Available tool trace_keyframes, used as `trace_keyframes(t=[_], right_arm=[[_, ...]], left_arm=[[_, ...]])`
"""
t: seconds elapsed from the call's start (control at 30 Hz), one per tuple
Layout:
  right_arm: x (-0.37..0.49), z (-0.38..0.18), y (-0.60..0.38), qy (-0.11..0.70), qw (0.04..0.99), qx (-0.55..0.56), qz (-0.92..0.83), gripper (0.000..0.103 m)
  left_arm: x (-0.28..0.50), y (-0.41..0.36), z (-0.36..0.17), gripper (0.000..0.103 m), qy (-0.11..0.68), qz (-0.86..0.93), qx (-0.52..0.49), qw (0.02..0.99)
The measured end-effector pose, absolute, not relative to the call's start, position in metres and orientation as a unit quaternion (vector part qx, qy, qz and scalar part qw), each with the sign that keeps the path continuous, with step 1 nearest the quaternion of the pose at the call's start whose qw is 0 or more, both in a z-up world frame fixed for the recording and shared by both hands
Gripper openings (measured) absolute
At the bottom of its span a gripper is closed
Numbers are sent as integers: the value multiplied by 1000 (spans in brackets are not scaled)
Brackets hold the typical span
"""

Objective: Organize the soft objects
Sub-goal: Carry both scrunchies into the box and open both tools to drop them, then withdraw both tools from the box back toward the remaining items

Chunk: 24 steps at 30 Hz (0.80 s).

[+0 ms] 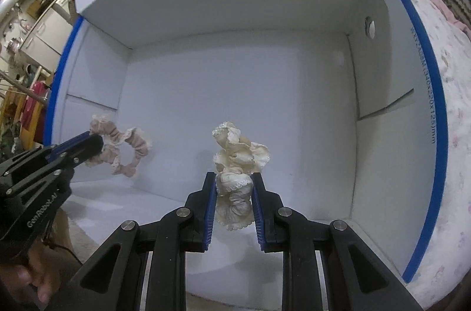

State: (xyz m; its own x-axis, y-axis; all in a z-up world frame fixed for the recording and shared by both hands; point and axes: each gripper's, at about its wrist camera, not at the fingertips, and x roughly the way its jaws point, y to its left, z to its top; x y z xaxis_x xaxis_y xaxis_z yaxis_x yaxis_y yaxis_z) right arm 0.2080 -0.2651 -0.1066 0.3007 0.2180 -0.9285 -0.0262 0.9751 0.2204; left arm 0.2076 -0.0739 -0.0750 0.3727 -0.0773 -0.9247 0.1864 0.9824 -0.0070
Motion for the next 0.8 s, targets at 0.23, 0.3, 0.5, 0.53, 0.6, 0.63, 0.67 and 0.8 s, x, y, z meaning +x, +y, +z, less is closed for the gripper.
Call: trace_keyframes(t=[0.23,0.3,0.5,0.53,0.6,0.63,0.67,0.8], right_arm=[[210,-106,-264,579,809,76,66,33],[205,-104,-262,572,814,75,68,52],[202,-96,-260,556,826,70,62,64],[202,-96,-261,554,826,74,64,65],[203,-94,-262,551,828,77,63,70],[204,-93,-262,549,830,78,62,71],[205,-92,-262,546,832,79,63,72],[205,-83,-264,532,841,78,58,80]], left_arm=[[209,-76,-87,12,576,-84,45,812],[208,-77,-88,15,576,-83,48,812],[209,-75,-85,54,568,-86,36,817],[209,-77,-84,55,568,-86,37,817],[209,-77,-82,57,567,-85,38,819],[209,-77,-81,59,565,-85,38,820],[209,-76,-80,60,564,-85,37,821],[209,-72,-73,62,556,-88,22,826]])
